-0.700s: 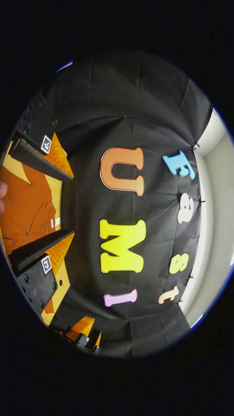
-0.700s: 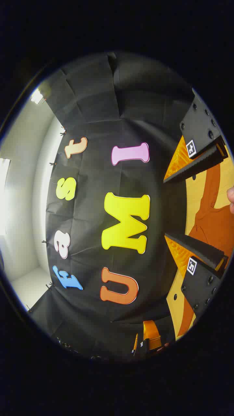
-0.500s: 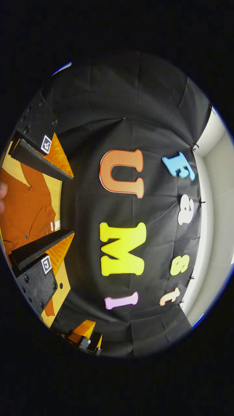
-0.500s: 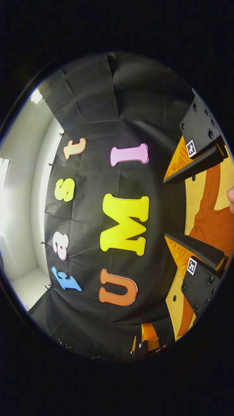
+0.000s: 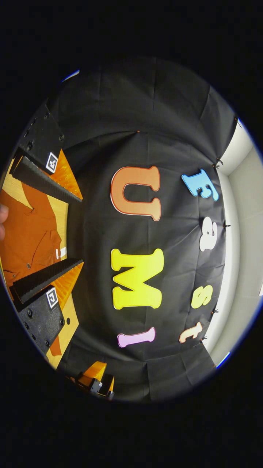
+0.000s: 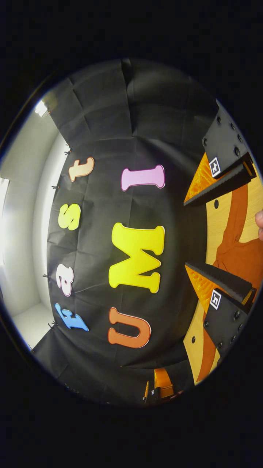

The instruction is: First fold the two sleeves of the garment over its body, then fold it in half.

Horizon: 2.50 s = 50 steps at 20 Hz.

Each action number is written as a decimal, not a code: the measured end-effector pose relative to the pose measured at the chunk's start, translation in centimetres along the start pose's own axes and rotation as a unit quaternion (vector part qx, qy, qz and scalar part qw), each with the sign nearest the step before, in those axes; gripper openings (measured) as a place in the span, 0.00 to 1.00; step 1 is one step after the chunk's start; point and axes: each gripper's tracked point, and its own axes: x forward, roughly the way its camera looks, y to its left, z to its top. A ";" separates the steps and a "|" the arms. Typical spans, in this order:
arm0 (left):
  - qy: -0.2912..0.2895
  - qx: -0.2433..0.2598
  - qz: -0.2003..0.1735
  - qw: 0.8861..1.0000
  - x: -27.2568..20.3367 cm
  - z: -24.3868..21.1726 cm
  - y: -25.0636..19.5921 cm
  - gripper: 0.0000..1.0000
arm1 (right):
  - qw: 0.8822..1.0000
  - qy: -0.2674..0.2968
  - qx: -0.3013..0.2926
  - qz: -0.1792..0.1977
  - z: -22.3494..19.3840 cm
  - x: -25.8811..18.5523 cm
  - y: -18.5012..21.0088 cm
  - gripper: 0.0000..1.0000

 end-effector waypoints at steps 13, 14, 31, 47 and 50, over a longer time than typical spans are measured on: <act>0.012 -0.003 0.003 1.000 0.0 -0.3 -0.1 0.97 | 1.000 0.013 0.008 0.011 -1.1 0.8 0.5 0.94; 0.014 -0.002 0.004 1.000 0.0 -0.3 -0.1 0.97 | 1.000 0.013 0.010 0.012 -1.2 1.0 0.5 0.94; 0.024 0.019 0.008 1.000 0.0 -0.7 0.1 0.98 | 0.999 0.038 0.023 -0.004 -3.5 2.6 -3.2 0.94; 0.134 0.042 -0.010 0.990 -2.4 -4.4 -1.7 0.98 | 0.953 0.284 0.052 -0.089 -31.7 6.6 -26.9 0.95; 0.147 0.056 0.019 0.987 -3.0 -4.4 -0.6 1.00 | 0.936 0.334 0.063 -0.089 -36.7 8.4 -28.6 0.94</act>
